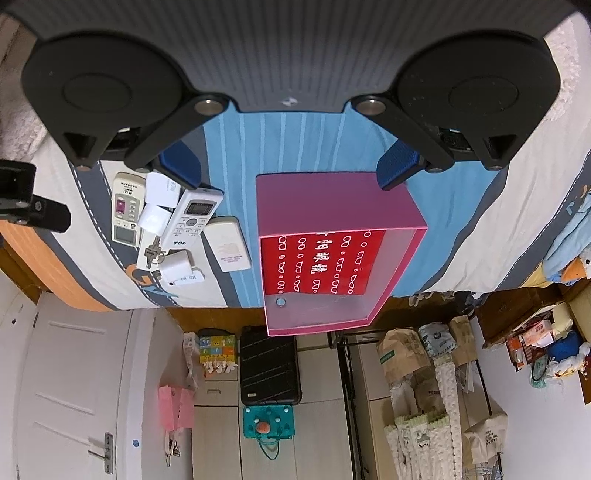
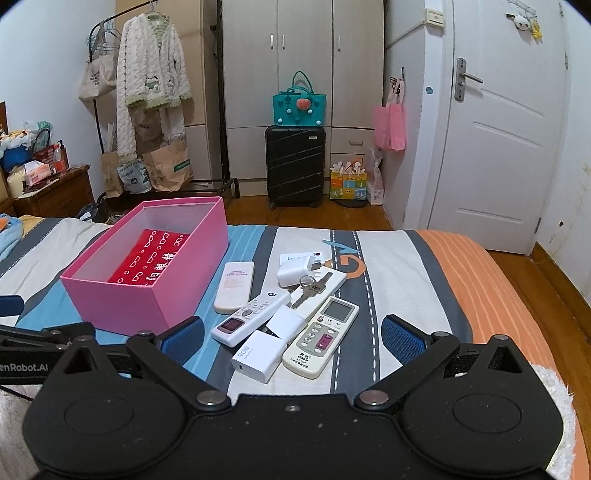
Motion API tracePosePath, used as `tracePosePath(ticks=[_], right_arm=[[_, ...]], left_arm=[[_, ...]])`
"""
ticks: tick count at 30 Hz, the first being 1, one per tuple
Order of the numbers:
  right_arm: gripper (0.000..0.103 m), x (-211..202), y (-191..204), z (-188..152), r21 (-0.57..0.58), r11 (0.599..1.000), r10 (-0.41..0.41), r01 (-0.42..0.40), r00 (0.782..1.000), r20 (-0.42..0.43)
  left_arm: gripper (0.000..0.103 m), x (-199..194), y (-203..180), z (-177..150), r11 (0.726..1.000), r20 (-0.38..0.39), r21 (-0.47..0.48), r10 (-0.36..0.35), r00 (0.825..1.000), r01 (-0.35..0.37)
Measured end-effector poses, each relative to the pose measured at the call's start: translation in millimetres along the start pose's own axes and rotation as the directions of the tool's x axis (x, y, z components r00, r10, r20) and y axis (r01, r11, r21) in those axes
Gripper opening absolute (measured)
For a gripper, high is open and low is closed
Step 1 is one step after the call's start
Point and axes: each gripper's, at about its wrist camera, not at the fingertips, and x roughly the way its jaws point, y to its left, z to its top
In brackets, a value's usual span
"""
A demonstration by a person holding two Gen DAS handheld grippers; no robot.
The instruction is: Organize rigid objects
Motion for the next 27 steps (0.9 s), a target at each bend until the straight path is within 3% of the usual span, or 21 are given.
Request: tracePosePath(ticks=[27], right_arm=[[0.103, 4.2, -0.9, -3.4, -0.004, 1.0, 0.002, -0.002, 1.0, -0.012]], left_arm=[[0.103, 6.6, -2.4, -2.3, 1.0, 0.007, 0.001, -0.02, 1.0, 0.02]])
